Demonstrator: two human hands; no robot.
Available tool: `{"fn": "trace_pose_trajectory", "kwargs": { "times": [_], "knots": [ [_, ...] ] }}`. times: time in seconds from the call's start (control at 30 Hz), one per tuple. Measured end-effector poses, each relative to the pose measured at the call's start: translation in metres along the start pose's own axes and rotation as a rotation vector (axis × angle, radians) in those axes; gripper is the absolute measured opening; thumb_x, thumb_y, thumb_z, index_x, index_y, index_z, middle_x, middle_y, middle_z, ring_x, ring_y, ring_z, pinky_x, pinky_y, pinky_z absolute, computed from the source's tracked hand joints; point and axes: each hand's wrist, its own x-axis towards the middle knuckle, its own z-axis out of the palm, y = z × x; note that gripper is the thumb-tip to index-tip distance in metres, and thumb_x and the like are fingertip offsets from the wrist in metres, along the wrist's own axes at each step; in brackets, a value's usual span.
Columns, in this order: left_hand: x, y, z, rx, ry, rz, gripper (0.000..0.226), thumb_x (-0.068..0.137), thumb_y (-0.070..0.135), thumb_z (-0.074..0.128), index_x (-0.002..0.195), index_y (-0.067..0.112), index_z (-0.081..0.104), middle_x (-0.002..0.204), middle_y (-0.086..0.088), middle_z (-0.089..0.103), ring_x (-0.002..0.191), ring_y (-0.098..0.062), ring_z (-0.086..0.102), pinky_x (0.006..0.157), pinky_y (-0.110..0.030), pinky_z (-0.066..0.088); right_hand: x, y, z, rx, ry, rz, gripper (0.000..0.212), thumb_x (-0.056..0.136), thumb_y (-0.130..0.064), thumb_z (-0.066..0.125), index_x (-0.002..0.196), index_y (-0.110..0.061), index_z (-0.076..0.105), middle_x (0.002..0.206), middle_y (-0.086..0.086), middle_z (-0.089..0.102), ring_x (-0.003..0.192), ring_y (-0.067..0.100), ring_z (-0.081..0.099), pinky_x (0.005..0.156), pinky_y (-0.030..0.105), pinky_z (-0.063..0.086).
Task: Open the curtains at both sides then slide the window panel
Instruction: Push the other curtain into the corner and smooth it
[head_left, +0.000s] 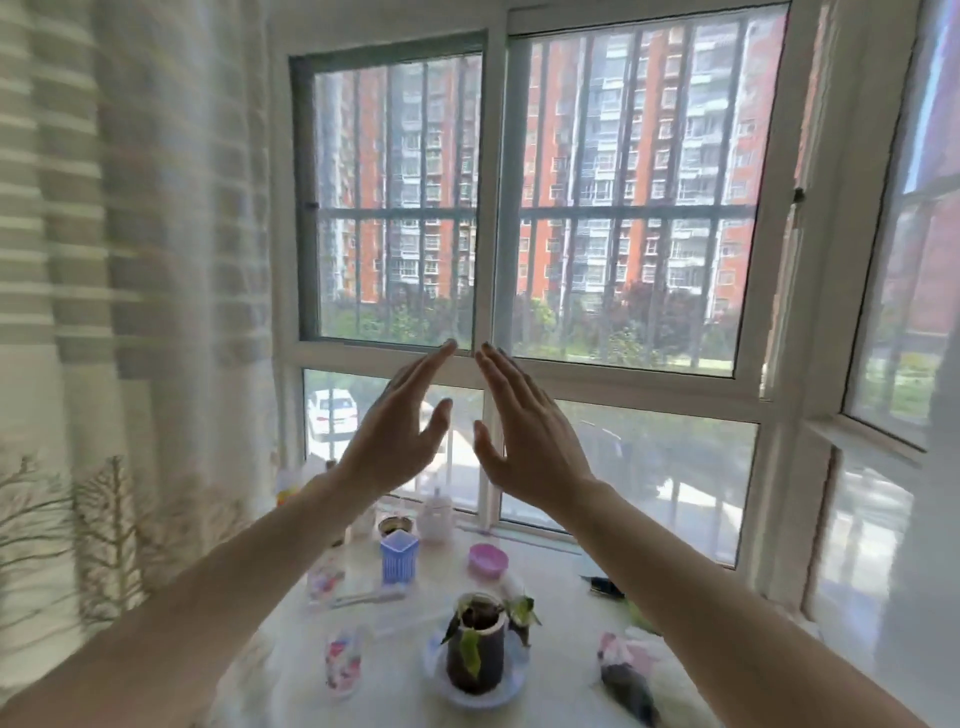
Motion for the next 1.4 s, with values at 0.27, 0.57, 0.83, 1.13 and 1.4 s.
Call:
{"fn": "trace_pose_trajectory", "kwargs": {
  "times": [0.27,0.57,0.83,1.13,1.4],
  "knots": [
    [-0.007,-0.043,-0.112,0.617,-0.128,0.069,0.075,0.085,-0.006,0.051,0.151,0.02,0.028,0.156,0.001,0.035,0.144,-0.015,0.031,0.116,-0.036,0.033,0.046,-0.048,0.065,0.226,0.023,-0.143,0.073,0.092,-0.029,0.049,0.156,-0.012,0.019,0.165,0.002,0.019,0.152,0.014,0.015,0.122,0.035,0.026],
    [-0.017,-0.032,-0.174,1.06,-0.309,0.173,0.062,0.083,-0.002,0.05,0.143,0.013,0.044,0.155,-0.004,0.038,0.146,-0.021,0.027,0.122,-0.041,0.018,0.059,-0.097,0.107,0.423,0.027,-0.273,0.071,0.094,-0.034,0.047,0.156,-0.012,0.018,0.164,0.003,0.02,0.152,0.016,0.016,0.122,0.038,0.026],
    [-0.046,-0.022,-0.225,1.406,-0.439,0.179,0.055,0.093,-0.004,0.033,0.144,0.014,0.043,0.156,-0.005,0.035,0.148,-0.022,0.021,0.122,-0.045,0.014,0.073,-0.165,0.133,0.637,0.063,-0.354,0.073,0.096,-0.038,0.045,0.157,-0.01,0.016,0.165,0.003,0.016,0.154,0.016,0.009,0.122,0.039,0.024],
    [-0.046,-0.063,-0.258,1.71,-0.565,0.224,0.107,0.075,-0.012,0.062,0.155,0.025,0.001,0.165,-0.006,-0.002,0.151,-0.022,-0.005,0.121,-0.05,-0.004,0.09,-0.211,0.171,0.711,0.024,-0.226,0.092,0.094,-0.065,0.037,0.157,-0.012,-0.004,0.167,0.0,-0.008,0.153,0.011,-0.009,0.125,0.034,0.011],
    [-0.017,-0.126,-0.255,1.591,-0.522,0.346,0.057,0.096,0.002,0.03,0.15,0.02,0.027,0.162,-0.01,0.018,0.15,-0.026,0.013,0.122,-0.048,0.002,0.115,-0.222,0.205,0.644,0.024,-0.174,0.101,0.091,-0.071,0.04,0.157,-0.011,-0.008,0.166,0.0,-0.013,0.153,0.014,-0.013,0.125,0.04,0.013]
  ]
}}
